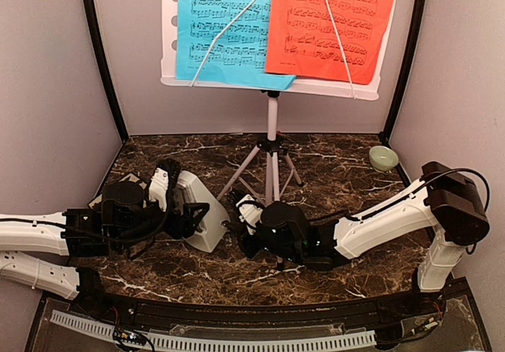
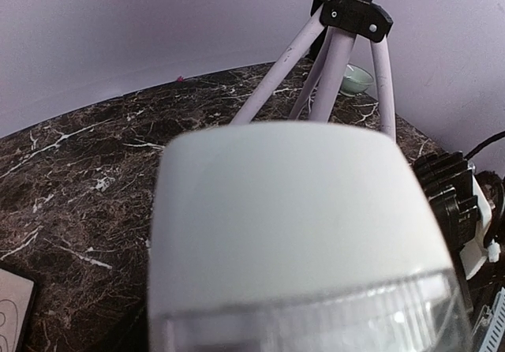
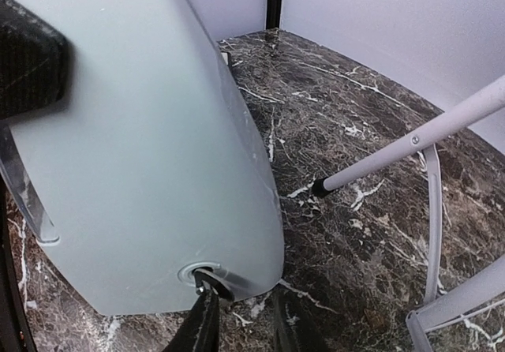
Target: Set up the instrument practice props
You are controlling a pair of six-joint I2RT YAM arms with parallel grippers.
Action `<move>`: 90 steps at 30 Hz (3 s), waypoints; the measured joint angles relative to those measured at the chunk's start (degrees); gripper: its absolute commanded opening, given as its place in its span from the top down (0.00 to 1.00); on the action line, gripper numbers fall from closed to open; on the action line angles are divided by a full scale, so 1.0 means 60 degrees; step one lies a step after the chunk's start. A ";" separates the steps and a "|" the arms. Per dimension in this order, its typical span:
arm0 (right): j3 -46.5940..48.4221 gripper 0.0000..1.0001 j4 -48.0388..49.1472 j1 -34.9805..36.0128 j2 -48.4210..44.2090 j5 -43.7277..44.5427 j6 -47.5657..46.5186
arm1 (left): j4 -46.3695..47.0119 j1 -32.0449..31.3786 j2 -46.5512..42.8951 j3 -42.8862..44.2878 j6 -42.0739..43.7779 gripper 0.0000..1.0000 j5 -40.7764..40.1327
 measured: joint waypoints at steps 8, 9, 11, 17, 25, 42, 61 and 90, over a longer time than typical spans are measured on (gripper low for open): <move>0.0124 0.75 -0.0204 -0.0022 0.0000 -0.0488 -0.0299 | -0.0004 0.0000 0.0033 0.0000 0.0149 0.80 0.0066; 0.0127 0.76 -0.0233 -0.0022 0.0000 -0.0565 -0.0346 | -0.0004 0.0000 0.0055 0.0000 0.0178 0.80 0.0087; 0.0171 0.81 -0.0357 -0.0022 0.0000 -0.0648 -0.0423 | 0.0000 0.0000 0.0102 0.0000 0.0229 0.80 0.0135; 0.0321 1.00 -0.0656 -0.0022 0.0036 -0.0962 -0.0601 | 0.0018 0.0007 0.0149 0.0000 0.0430 0.80 0.0193; 0.0353 1.00 -0.0601 -0.0211 0.0033 -0.1115 0.0412 | 0.0350 0.0025 0.0018 -0.0208 0.0572 0.83 -0.0022; 0.0623 1.00 0.0812 -0.0423 0.0678 -0.0987 0.6171 | 0.2390 0.0025 -0.0200 -0.1060 0.1275 0.84 -0.0994; -0.0299 1.00 0.3235 -0.0794 0.0699 -0.1942 0.9887 | 0.3603 0.0022 -0.0623 -0.1643 0.2495 0.87 -0.0444; 0.0080 0.25 -0.0590 -0.1005 -0.1993 -0.3388 0.4317 | 0.3985 0.0375 0.2215 -0.2018 0.1792 0.34 0.2648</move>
